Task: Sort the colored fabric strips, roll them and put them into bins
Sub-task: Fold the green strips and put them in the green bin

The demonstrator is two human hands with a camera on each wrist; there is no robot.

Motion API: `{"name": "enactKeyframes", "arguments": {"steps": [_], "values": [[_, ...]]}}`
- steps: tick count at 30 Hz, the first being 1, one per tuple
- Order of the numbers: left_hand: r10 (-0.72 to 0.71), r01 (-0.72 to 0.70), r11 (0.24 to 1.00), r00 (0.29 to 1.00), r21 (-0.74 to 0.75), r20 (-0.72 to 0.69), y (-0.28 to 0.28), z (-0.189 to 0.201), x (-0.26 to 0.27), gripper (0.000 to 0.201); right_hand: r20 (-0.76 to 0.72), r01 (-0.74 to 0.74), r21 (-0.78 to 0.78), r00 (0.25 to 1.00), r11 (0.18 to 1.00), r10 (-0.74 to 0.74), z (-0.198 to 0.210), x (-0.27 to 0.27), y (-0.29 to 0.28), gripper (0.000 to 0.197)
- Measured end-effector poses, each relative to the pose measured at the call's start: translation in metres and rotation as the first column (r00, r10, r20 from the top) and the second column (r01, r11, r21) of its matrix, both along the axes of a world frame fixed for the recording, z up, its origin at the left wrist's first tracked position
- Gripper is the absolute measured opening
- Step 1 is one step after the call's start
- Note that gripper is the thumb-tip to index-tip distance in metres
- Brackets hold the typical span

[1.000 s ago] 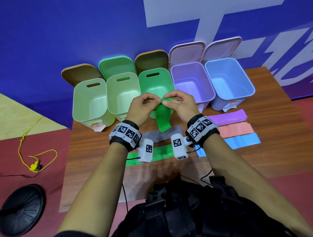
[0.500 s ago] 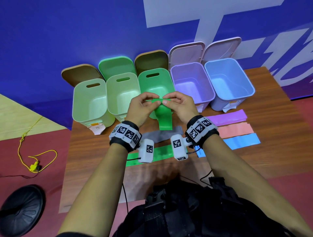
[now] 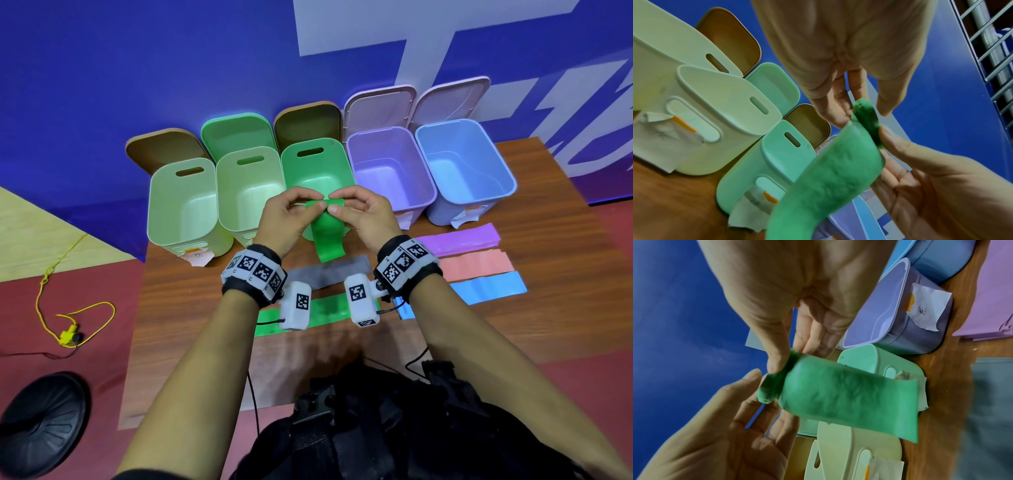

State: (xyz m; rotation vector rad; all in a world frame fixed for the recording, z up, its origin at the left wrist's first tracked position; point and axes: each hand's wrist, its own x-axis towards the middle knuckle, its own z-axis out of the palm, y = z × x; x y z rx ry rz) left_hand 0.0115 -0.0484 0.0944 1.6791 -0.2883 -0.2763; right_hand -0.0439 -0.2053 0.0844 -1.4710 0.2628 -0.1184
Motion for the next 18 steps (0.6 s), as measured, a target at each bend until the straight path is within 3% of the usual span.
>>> {"name": "enactKeyframes", "arguments": {"steps": [5, 13, 18], "values": [[0.021, -0.021, 1.000, 0.999, -0.020, -0.037, 0.0007, -0.0024, 0.0010, 0.005, 0.018, 0.018, -0.028, 1.000, 0.999, -0.017, 0.0021, 0.0022, -0.0023, 0.025], [0.004, -0.004, 1.000, 1.000, 0.004, -0.006, 0.0025, -0.0052, 0.0026, 0.014, -0.054, 0.023, 0.031, 0.998, 0.999, -0.021, 0.0000, 0.0042, -0.0002, 0.010], [0.014, -0.013, 0.999, 1.000, 0.033, -0.003, 0.0023, -0.0068, 0.0019, 0.017, -0.056, 0.036, -0.010, 0.998, 0.999, -0.037, -0.0048, 0.0026, -0.0004, 0.012]]}}
